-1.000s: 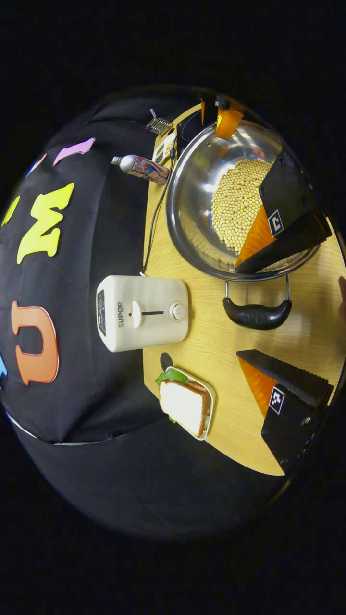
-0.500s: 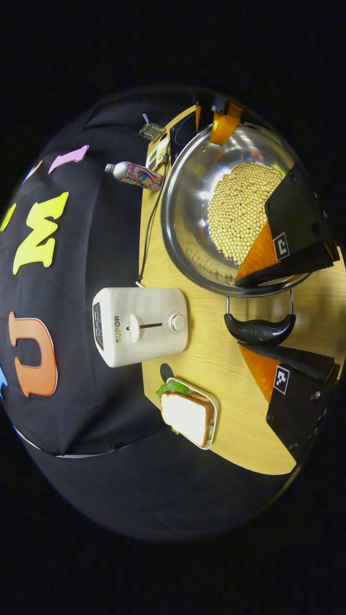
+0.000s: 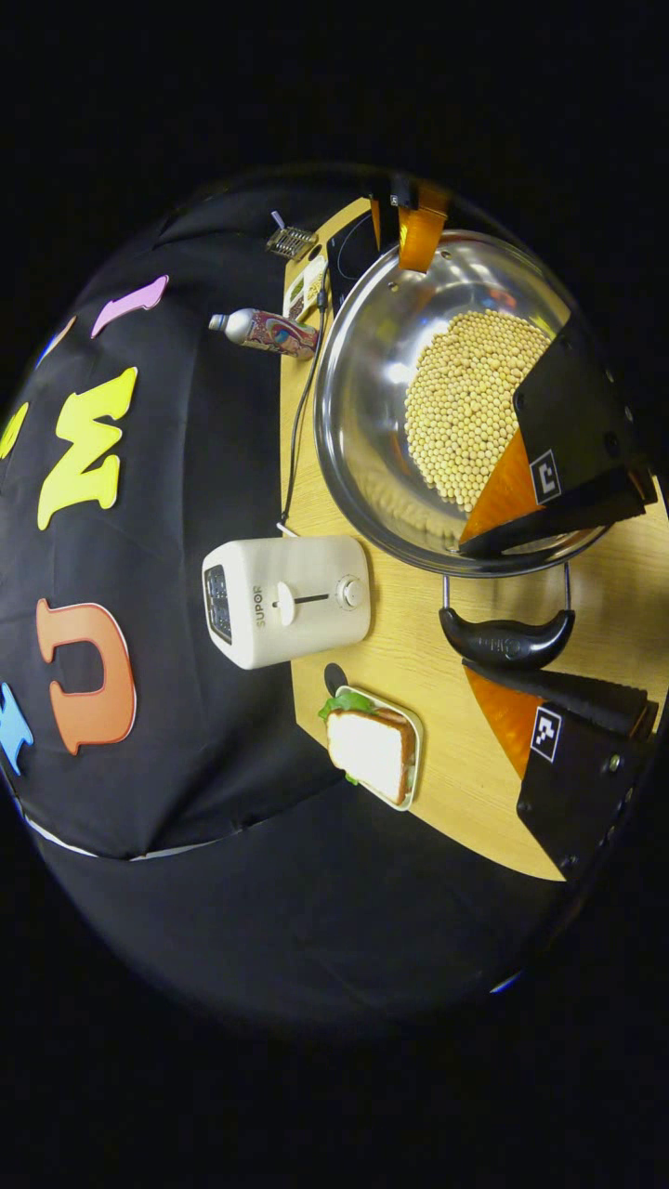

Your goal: First push the handle of the pot to place it horizontally, then grasp the pot with both hands and set it on the induction cooktop.

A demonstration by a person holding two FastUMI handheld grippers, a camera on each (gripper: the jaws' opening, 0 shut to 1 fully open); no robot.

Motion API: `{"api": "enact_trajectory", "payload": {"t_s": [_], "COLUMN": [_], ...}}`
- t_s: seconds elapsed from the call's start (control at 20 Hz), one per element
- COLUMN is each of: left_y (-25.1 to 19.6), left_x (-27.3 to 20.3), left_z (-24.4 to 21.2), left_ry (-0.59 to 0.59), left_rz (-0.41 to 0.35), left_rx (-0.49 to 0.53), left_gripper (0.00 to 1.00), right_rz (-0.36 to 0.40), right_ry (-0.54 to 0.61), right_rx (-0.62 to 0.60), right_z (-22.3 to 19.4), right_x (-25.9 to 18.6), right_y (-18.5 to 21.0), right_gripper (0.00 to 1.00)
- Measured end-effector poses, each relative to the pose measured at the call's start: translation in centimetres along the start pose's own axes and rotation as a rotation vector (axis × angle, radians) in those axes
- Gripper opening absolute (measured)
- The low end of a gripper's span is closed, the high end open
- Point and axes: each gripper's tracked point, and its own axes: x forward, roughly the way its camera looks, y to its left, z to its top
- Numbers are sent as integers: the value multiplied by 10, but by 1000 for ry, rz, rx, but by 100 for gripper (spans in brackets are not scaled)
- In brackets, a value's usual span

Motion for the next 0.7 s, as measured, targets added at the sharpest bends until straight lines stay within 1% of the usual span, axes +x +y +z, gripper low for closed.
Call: {"api": "enact_trajectory", "payload": {"t_s": [0.1,0.25,0.3,0.35,0.4,0.45,0.5,0.6,0.7], "left_y": [-2,-8,-12,-16,-21,-27,-31,-41,-56], "left_x": [-11,-30,-36,-41,-47,-53,-61,-77,-91], "left_z": [8,20,26,31,36,41,48,62,78], "left_ry": [-5,-14,-18,-21,-20,-20,-24,-40,-39], "left_rz": [4,-1,-9,-20,-31,-40,-44,-45,-53], "left_rx": [-10,-39,-53,-72,-91,-102,-101,-83,-78], "left_gripper": [64,64,64,64,64,64,64,64,64], "right_rz": [23,44,47,48,50,52,55,52,43], "right_ry": [-12,-31,-38,-42,-47,-50,-50,-37,-41], "right_rx": [12,22,15,6,2,-4,-4,1,-8], "right_z": [10,29,35,42,48,55,62,72,85], "right_x": [-13,-37,-45,-54,-63,-74,-85,-107,-129], "right_y": [-1,-8,-10,-15,-19,-23,-28,-40,-54], "right_gripper": [55,53,55,55,53,55,55,52,53]}}
